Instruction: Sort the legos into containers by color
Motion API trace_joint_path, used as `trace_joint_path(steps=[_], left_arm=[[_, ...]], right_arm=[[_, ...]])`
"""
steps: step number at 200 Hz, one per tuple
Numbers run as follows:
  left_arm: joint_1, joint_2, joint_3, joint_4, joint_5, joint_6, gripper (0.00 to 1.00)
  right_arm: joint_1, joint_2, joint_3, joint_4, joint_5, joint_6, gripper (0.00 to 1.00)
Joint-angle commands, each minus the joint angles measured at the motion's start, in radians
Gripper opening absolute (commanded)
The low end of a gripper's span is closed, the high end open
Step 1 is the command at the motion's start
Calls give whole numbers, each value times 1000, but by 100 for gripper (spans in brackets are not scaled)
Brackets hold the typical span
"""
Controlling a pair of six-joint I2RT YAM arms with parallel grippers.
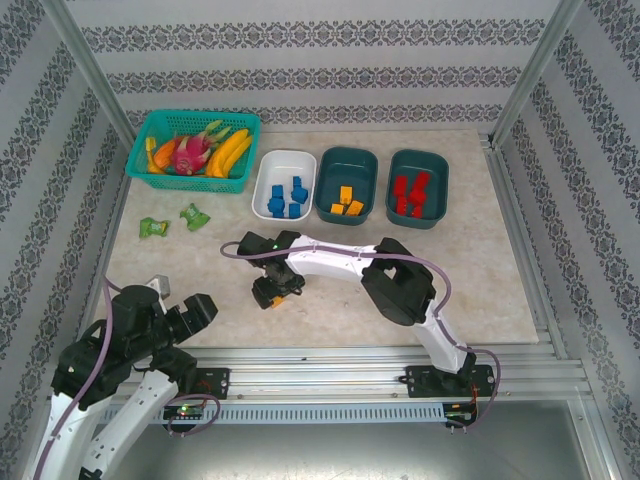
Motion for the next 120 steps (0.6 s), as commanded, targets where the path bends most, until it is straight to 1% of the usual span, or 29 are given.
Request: trace_joint_path(steps=[1, 16, 38, 52, 68, 87, 102, 120], left_arm=[[-10, -13, 25, -47, 15, -2, 91], [-10, -13, 20, -35, 21, -2, 90], [-10, -11, 3, -2, 40, -2, 88], [-10, -2, -5, 35, 59, -1, 87], [-10, 29, -9, 101, 90, 13, 87], [-10, 113, 3, 218, 136, 37, 86], [-10, 200, 21, 322, 165, 57, 87], [-10, 330, 55, 444, 191, 75, 88]], right_arm=[[6, 20, 25, -34, 27, 11, 64], [7, 21, 24, -34, 34, 13, 57], [7, 9, 24, -30, 40, 16, 41], [4, -12, 21, -31, 48, 23, 36], [-9, -56, 18, -39, 52, 37, 34], [-48, -134, 9, -51, 65, 49, 33], [-107, -203, 0, -63, 76, 53, 33], [-208, -268, -11, -65, 75, 56, 33]])
